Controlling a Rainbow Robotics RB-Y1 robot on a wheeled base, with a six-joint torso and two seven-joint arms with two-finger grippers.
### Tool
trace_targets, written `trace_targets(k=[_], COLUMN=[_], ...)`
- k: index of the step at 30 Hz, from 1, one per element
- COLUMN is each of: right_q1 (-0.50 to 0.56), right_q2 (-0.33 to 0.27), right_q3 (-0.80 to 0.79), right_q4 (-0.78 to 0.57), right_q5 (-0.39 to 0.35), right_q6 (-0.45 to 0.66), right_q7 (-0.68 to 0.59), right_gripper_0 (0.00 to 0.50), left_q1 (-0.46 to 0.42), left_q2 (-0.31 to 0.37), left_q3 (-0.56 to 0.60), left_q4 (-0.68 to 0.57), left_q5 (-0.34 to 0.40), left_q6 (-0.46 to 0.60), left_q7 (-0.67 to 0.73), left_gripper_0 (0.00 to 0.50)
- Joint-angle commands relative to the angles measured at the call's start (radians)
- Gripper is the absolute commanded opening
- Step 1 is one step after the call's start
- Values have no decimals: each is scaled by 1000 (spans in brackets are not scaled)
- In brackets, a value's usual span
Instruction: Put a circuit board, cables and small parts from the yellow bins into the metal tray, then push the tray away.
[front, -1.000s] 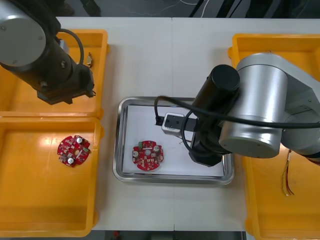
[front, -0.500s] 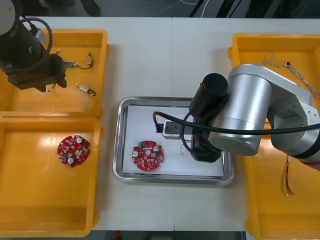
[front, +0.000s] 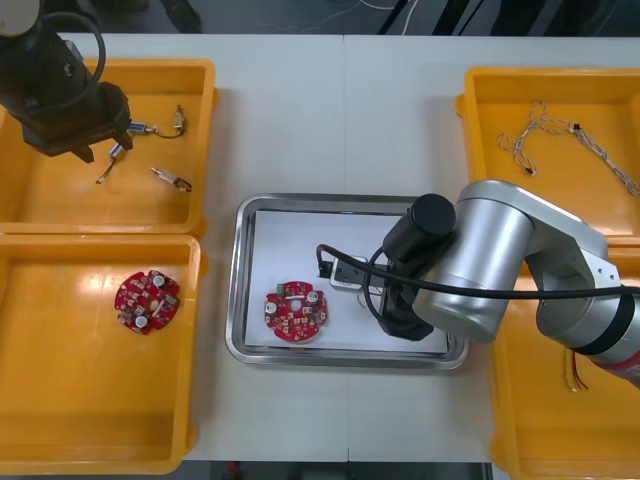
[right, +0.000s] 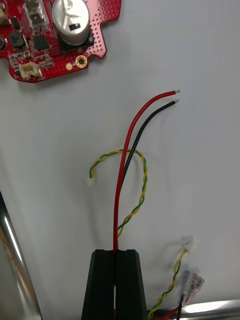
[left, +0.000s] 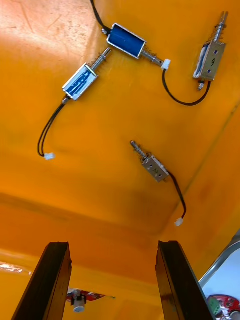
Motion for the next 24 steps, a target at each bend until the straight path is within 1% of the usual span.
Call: trace_targets(k=[1, 6, 15, 16, 17, 18, 19, 21, 24], right_q1=[63, 75, 75, 75, 75, 75, 75, 75, 73], right_q2=[28, 45, 59, 60, 60, 60, 60, 60, 62], right_q3=[14, 14, 14, 15, 15, 15, 15, 15, 15], right_q4=[-12, -12, -12, -12, -12, -13, -12, -12, -13], right_q5=[31, 59, 70, 73, 77, 79, 80, 87, 91], right_q6=[-18, -18, -16, -16, -16, -16, -18, -18, -18], right_q7=[11, 10, 7, 8, 8, 7, 5, 5, 8], right_gripper_0=[0, 0, 0, 12, 156, 259, 406, 500, 500], left_q1=[-79, -105, -145, -148, -151, -151, -154, -160, -161], left_q2=[-40, -63, -85, -88, -92, -94, -97, -103, -109], left_q3=[27, 28, 27, 27, 27, 27, 27, 28, 25], left_q4=[54, 111, 251, 267, 284, 292, 304, 326, 352], left_q5=[-16, -7, 1, 2, 7, 8, 15, 18, 24], left_q6=[-44, -85, -121, -131, -142, -147, -157, -170, -186], left_q7=[127, 199, 231, 237, 242, 243, 248, 254, 265], left_gripper_0=[500, 500, 500, 500, 500, 500, 500, 500, 500])
